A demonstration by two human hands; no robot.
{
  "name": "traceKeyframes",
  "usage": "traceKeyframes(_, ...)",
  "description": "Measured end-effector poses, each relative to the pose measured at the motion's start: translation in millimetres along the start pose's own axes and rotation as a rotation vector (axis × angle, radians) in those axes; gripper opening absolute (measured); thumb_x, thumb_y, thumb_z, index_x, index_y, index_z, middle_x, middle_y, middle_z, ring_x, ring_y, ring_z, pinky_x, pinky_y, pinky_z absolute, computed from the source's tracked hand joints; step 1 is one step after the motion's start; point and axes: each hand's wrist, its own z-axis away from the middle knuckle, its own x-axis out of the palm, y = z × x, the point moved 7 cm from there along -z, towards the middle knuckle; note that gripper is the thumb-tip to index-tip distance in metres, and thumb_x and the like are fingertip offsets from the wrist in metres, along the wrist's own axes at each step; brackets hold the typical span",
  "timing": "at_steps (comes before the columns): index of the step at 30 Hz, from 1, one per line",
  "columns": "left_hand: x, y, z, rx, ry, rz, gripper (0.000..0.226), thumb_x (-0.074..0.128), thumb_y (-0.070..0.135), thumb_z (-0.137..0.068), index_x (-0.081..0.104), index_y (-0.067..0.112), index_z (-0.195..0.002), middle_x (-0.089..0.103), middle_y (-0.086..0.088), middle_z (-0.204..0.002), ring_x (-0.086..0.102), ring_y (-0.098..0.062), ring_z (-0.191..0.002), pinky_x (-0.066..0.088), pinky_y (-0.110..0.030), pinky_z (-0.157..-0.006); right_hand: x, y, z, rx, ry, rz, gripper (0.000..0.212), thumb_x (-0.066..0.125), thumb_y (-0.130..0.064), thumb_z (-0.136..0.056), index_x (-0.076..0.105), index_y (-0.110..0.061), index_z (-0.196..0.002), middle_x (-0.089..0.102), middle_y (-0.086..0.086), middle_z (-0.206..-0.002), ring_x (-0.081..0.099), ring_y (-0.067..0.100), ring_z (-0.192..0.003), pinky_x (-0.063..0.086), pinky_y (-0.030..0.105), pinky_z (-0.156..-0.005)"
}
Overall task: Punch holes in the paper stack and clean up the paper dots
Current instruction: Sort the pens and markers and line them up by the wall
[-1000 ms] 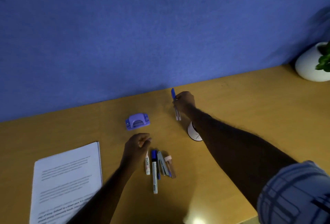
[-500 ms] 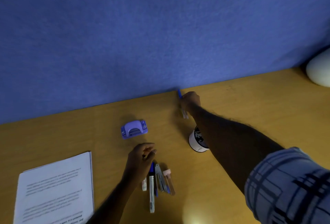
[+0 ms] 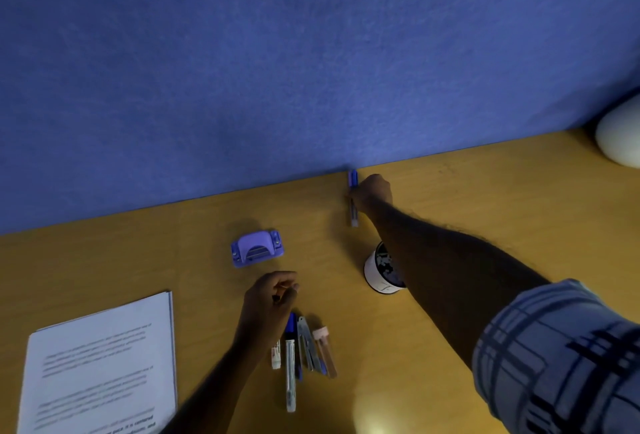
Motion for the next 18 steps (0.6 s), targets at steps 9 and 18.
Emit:
traceKeyframes(9,-13,-8,1,0.006,0.025,0.001,0.025,0.063,0.014,-0.091,0.064,0.015,-0.116,0.067,0.005,-0.11,0.061,0.002,-0.097,0.05,-0.014,-0.079,0,-1,5,-0.012,-0.008,0.027,0.033,0.076,-0.025,-0.08,0.062,-0.005,-0.102,0.068,0.013,-0.103,0.066,0.025,-0.084,0.055,0.034,-0.061)
traceKeyframes(18,-36,-35,17,-0.035,0.066,-0.003,0.023,0.065,0.015,-0.09,0.067,0.015,-0.112,0.069,0.004,-0.107,0.064,-0.005,-0.098,0.047,-0.014,-0.078,-18,-15,28,-0.127,0.024,0.129,0.019,0.066,-0.013,-0.084,0.064,-0.001,-0.099,0.068,0.016,-0.105,0.065,0.031,-0.09,0.046,0.031,-0.062)
